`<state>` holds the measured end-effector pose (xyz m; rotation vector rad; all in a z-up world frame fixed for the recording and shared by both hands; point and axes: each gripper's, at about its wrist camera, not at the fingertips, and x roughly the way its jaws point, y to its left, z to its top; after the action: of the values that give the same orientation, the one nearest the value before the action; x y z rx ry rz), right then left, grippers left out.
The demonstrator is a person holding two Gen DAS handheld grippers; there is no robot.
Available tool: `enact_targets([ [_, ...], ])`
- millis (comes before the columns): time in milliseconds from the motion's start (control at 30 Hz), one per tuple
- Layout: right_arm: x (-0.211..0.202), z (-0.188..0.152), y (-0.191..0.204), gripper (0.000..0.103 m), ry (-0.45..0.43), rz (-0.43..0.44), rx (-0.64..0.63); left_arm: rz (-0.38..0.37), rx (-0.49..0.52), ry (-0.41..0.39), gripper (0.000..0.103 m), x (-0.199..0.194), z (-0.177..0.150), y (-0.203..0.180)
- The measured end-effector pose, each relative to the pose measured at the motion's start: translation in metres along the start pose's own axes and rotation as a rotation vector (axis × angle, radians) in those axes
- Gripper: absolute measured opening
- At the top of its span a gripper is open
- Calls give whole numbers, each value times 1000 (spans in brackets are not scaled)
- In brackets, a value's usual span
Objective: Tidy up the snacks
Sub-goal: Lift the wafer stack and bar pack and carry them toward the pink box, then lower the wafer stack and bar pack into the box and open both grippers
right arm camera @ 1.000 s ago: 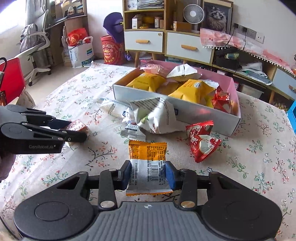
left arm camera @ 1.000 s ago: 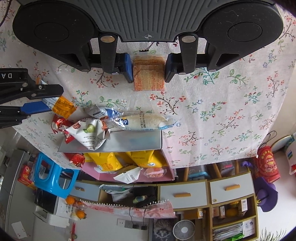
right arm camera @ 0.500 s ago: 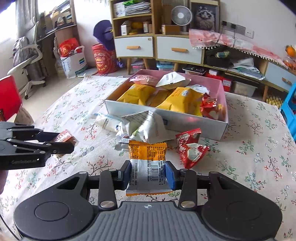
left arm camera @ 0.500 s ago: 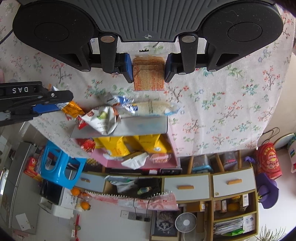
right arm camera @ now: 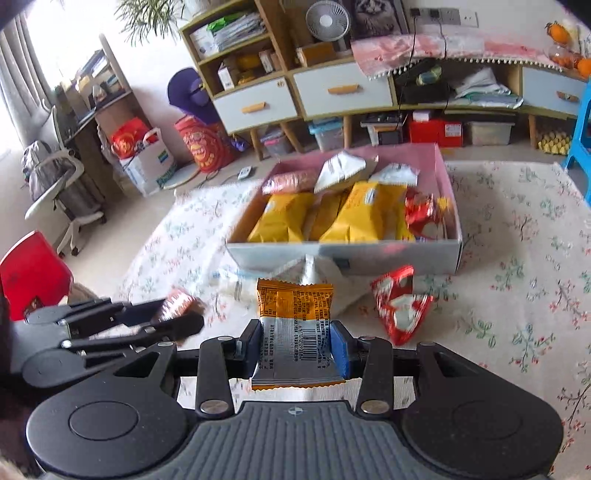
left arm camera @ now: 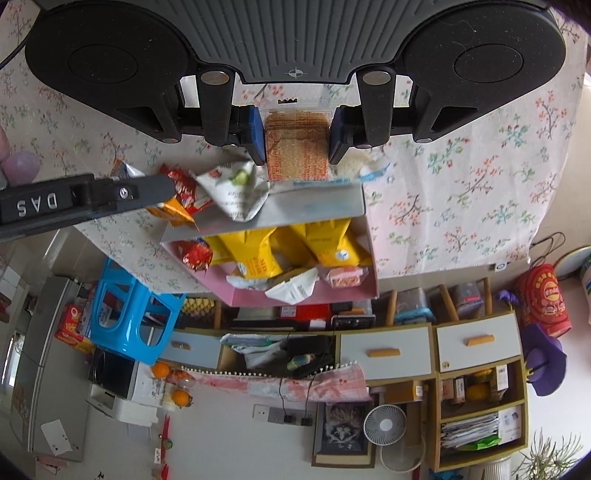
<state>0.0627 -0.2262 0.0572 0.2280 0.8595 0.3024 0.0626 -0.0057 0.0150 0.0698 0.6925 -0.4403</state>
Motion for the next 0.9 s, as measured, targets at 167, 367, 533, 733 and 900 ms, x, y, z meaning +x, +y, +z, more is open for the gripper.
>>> enact_targets([
  [167, 0, 21, -7, 29, -61, -39, 17, 12, -19, -10, 32, 8, 14, -8],
  [367, 16, 43, -34, 30, -96, -43, 103, 34, -34, -9, 32, 28, 32, -8],
  [533, 36, 53, -56, 30, -143, -9, 181, 33, -25, -57, 31, 50, 50, -8],
  [733, 58, 55, -67, 30, -133, -15, 228, 61, 16, -32, 30, 74, 62, -11],
  [900, 59, 56, -76, 30, -120, -32, 215, 63, 30, 54, 33, 69, 47, -4],
])
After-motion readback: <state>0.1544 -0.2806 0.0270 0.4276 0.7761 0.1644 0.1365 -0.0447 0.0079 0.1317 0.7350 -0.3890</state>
